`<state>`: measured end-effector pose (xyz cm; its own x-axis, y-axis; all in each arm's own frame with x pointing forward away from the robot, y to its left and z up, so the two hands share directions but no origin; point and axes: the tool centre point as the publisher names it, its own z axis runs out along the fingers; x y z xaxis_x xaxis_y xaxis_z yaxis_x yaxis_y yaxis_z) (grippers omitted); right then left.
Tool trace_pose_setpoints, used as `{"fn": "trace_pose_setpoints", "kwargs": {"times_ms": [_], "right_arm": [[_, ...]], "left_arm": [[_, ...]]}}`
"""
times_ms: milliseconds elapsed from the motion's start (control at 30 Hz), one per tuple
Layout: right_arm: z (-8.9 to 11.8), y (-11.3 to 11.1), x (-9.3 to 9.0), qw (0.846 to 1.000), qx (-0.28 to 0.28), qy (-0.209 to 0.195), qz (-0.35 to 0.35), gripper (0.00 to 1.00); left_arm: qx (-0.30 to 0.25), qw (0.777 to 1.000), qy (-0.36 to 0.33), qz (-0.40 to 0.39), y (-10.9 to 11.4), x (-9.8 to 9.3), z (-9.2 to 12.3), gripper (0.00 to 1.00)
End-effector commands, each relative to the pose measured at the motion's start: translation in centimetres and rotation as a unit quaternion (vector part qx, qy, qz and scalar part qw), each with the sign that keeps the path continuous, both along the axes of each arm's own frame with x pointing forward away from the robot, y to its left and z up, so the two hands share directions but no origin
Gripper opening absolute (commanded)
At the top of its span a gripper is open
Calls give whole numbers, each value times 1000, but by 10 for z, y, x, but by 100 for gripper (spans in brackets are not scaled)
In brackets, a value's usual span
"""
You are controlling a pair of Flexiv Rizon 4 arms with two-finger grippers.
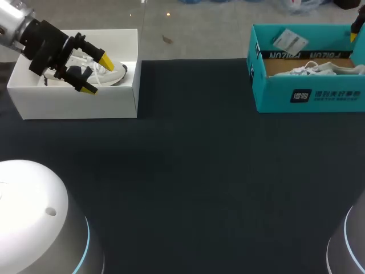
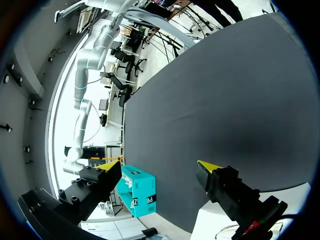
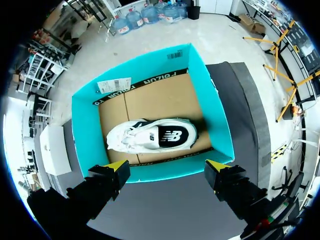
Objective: Take the shoe out of the shoebox, open the shoe tongue, remove and reinsert the insole, then place the shoe into the shoebox
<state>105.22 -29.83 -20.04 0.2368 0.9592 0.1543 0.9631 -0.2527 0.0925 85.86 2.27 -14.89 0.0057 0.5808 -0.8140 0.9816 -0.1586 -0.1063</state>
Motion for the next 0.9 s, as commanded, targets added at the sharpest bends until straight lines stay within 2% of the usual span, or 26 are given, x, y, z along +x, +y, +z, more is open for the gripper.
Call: {"fn": "trace_pose_setpoints", "kwargs": {"times_ms": [33,233,600,700,800,900], "right_arm": [[6,4,-27,998,-10,-60,4,100],[6,10,-40,998,-16,-65,3,100],[6,10,-40,998,-16,-65,3,100],[6,10,-40,998,-16,-65,3,100],[6,10,-40,998,-16,-65,3,100],[6,10,-40,998,-16,-65,3,100]], "left_arm": [[2,1000,0,-1,0,0,1,100],[2,1000,0,-1,0,0,1,100],[2,1000,0,-1,0,0,1,100],[24,999,-15,-35,-1,2,3,100],[93,994,-37,-50,11,13,-5,100],[100,993,-47,-44,25,24,-3,100]]}}
